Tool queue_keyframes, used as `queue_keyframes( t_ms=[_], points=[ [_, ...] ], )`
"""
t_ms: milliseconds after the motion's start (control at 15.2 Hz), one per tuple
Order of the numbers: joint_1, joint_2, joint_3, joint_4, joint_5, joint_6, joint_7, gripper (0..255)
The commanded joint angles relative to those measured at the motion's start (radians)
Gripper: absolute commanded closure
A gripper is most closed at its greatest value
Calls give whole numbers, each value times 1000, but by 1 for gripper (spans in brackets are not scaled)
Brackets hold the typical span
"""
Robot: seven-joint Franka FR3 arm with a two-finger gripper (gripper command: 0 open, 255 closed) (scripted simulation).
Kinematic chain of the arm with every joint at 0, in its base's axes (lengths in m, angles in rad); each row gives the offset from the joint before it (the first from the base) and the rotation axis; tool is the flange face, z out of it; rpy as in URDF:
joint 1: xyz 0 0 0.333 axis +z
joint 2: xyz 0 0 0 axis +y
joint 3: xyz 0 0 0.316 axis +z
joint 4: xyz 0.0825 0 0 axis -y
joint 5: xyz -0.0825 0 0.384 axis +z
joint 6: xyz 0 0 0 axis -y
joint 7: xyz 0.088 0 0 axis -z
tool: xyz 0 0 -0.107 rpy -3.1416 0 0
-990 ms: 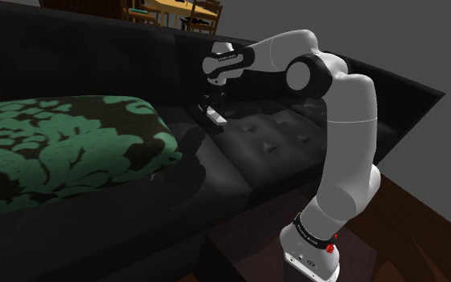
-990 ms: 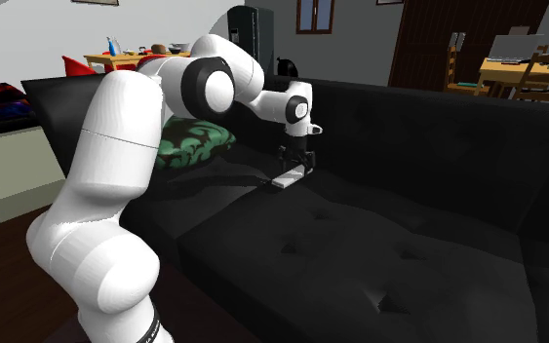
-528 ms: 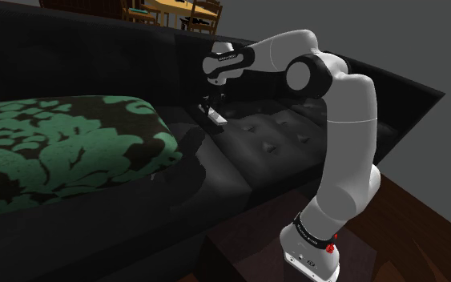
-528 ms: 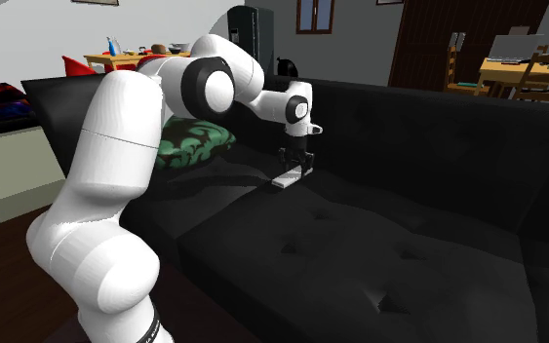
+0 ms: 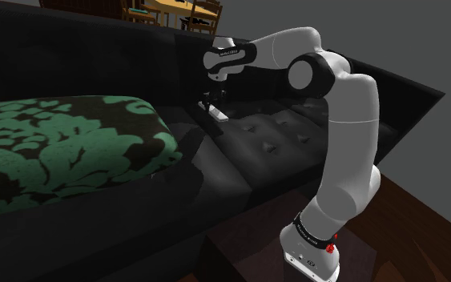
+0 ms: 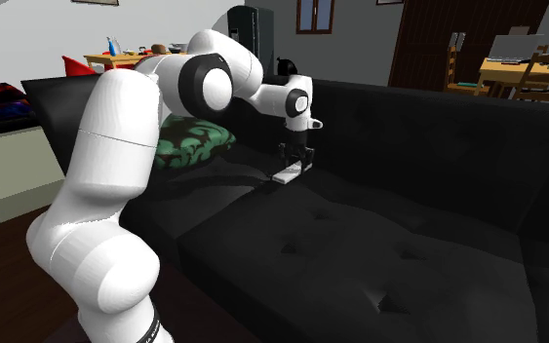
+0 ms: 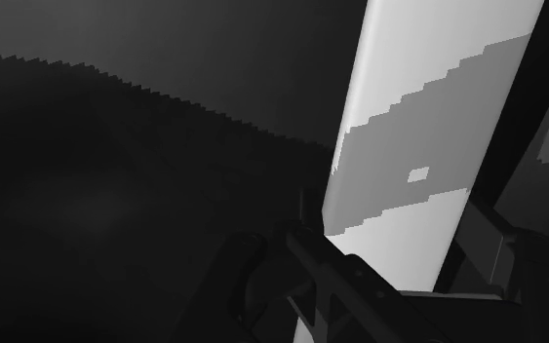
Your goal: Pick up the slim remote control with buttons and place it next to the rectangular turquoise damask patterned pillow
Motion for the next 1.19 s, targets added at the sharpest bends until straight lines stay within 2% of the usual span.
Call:
queue_keyframes(
  t_ms=[0,1122],
  points=[
    [-1,-10,-1,14,-1,-24,-1,255],
    [-2,-55,-3,175,-5,-229,0,255]
  ],
)
